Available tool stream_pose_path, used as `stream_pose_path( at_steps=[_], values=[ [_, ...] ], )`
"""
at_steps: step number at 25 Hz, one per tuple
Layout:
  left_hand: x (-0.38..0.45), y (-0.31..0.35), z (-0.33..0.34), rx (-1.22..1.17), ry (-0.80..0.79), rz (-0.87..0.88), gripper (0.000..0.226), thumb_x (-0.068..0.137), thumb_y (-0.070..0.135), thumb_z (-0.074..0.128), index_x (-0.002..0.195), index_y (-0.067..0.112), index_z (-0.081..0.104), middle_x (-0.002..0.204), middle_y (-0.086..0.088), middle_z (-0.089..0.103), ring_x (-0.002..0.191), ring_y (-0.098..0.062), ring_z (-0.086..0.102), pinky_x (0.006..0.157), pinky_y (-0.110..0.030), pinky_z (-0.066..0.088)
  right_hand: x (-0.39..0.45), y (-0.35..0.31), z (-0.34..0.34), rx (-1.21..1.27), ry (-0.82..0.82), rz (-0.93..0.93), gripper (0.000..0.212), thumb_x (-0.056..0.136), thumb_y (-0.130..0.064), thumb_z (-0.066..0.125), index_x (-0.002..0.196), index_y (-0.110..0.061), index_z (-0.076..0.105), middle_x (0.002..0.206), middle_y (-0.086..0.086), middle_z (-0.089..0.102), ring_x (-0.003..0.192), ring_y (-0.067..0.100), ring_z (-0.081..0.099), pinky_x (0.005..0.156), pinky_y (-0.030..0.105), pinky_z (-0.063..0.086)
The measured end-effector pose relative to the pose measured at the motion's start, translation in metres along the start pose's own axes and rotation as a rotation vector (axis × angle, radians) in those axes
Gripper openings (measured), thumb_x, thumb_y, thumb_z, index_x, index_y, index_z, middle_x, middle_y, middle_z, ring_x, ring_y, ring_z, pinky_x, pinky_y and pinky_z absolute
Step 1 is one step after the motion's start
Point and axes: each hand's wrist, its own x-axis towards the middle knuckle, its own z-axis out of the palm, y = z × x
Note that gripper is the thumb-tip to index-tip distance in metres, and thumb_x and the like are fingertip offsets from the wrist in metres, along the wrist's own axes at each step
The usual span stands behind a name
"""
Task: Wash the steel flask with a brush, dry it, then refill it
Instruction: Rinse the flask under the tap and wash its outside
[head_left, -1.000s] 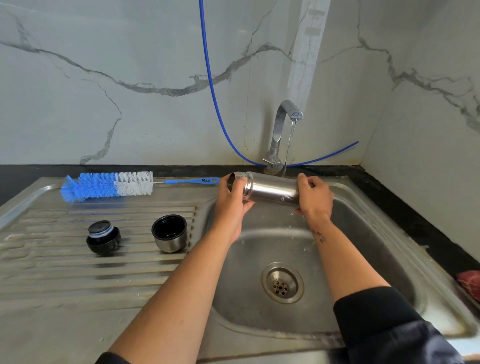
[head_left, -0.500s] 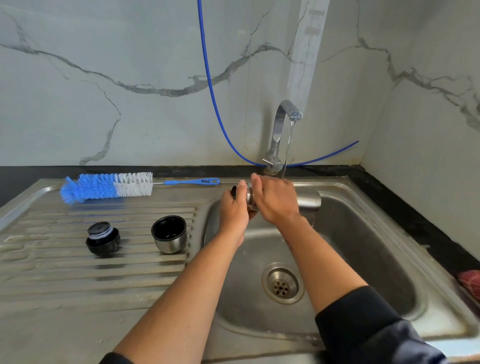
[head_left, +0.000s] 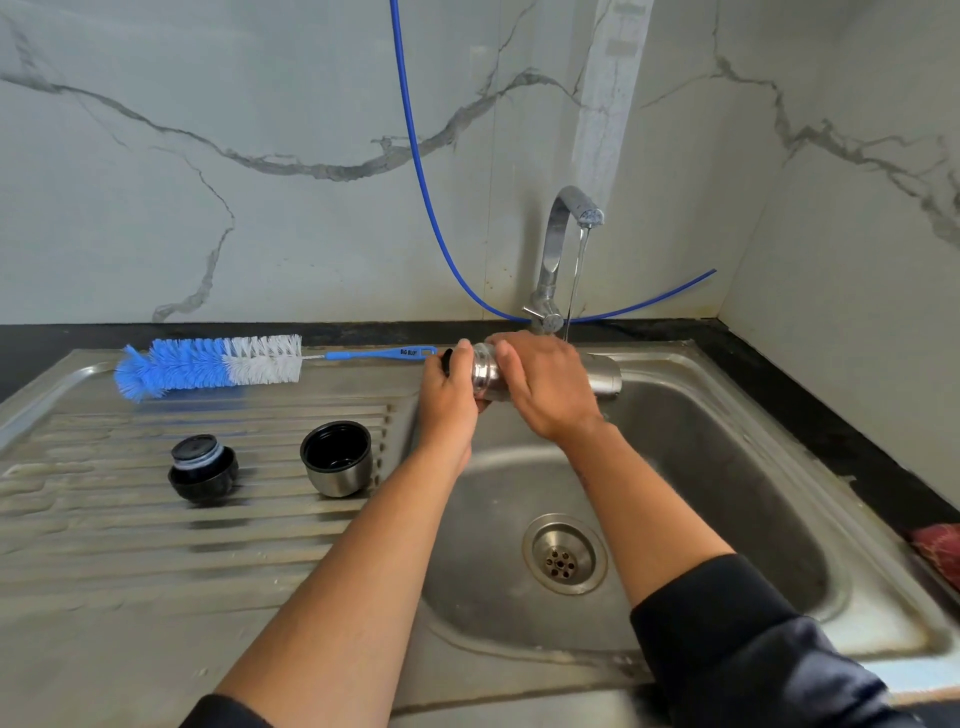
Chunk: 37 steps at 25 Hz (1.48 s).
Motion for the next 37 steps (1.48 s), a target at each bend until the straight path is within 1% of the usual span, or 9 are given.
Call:
stream_pose_path(
  at_steps=[5,11,15,20,25,27,30,34,37],
  values=[
    [-0.003,0.004,-0.001,0.049,0.027,0.006,0.013,0.105,0.031,0.055,0.098,0.021,0.057,0.099,-0.006,0.067,0.093,-0.023,0.068,0.088,-0.047,0.061,-0.009,0.047,-0.004,-0.169,-0.037,0.438,0.061,0.109,-0.046,0.015,0.114,-0.016,0.068,0.121,0.01,0.068,0.126,0.03,0.056,0.121,0.059,0.024],
    [-0.005,0.001,0.0,0.081,0.013,0.022,0.024,0.092,0.046,0.061,0.097,0.023,0.061,0.096,-0.008,0.07,0.092,-0.028,0.072,0.09,-0.052,0.06,-0.003,-0.005,0.002,0.02,-0.026,-0.005,0.052,0.109,-0.045,0.018,0.101,-0.023,0.064,0.095,-0.001,0.069,0.089,0.026,0.063,0.086,0.044,0.047],
    [-0.006,0.006,-0.003,0.062,0.01,0.064,0.011,0.103,0.021,0.056,0.094,0.022,0.061,0.09,0.0,0.066,0.082,-0.015,0.065,0.079,-0.038,0.059,-0.011,0.04,-0.012,-0.001,-0.021,0.483,0.052,0.104,-0.059,0.026,0.082,-0.027,0.061,0.091,0.006,0.071,0.091,0.029,0.064,0.092,0.045,0.05],
    [-0.003,0.012,-0.002,0.027,-0.014,0.073,0.014,0.091,0.039,0.062,0.097,0.027,0.061,0.098,-0.001,0.066,0.094,-0.022,0.063,0.09,-0.043,0.055,-0.008,0.054,-0.018,0.661,0.207,0.973,0.033,0.1,-0.05,0.049,0.099,-0.023,0.069,0.107,0.005,0.065,0.098,0.026,0.065,0.071,0.043,0.064],
    [-0.003,0.007,-0.004,0.02,0.032,-0.15,0.049,0.103,0.055,0.05,0.119,0.01,0.059,0.116,-0.017,0.069,0.095,-0.039,0.074,0.066,-0.041,0.065,-0.008,0.048,-0.025,0.549,0.43,0.785,0.032,0.107,-0.028,0.036,0.114,-0.019,0.066,0.096,-0.002,0.065,0.1,0.021,0.062,0.084,0.032,0.045],
    [-0.003,0.006,-0.004,0.046,0.053,-0.095,0.038,0.105,0.049,0.05,0.112,0.013,0.061,0.116,-0.016,0.066,0.103,-0.035,0.07,0.065,-0.043,0.065,-0.01,0.05,-0.021,0.403,0.285,0.763,0.039,0.108,-0.033,0.031,0.118,-0.018,0.066,0.117,0.004,0.066,0.12,0.027,0.058,0.099,0.044,0.044],
    [-0.006,0.003,-0.001,0.159,0.091,0.008,0.027,0.105,0.044,0.05,0.105,0.017,0.057,0.104,-0.01,0.063,0.098,-0.03,0.068,0.067,-0.045,0.064,-0.005,0.025,-0.006,-0.011,0.011,0.57,0.049,0.11,-0.038,0.025,0.122,-0.018,0.068,0.139,0.003,0.06,0.149,0.023,0.035,0.12,0.061,0.011],
    [0.002,-0.002,-0.007,0.242,0.145,0.036,0.043,0.086,0.07,0.051,0.09,0.028,0.062,0.1,-0.01,0.072,0.094,-0.032,0.072,0.078,-0.058,0.062,-0.001,-0.027,0.001,-0.078,-0.02,0.057,0.045,0.108,-0.043,0.025,0.106,-0.026,0.067,0.106,-0.005,0.072,0.108,0.022,0.064,0.104,0.049,0.037],
    [-0.002,0.013,-0.01,0.189,0.158,0.059,0.031,0.103,0.048,0.052,0.099,0.018,0.061,0.101,-0.008,0.066,0.092,-0.025,0.069,0.063,-0.043,0.065,-0.007,0.01,-0.007,-0.031,-0.011,0.118,0.053,0.106,-0.051,0.022,0.111,-0.028,0.069,0.114,-0.002,0.072,0.115,0.024,0.062,0.11,0.052,0.034]
  ],
)
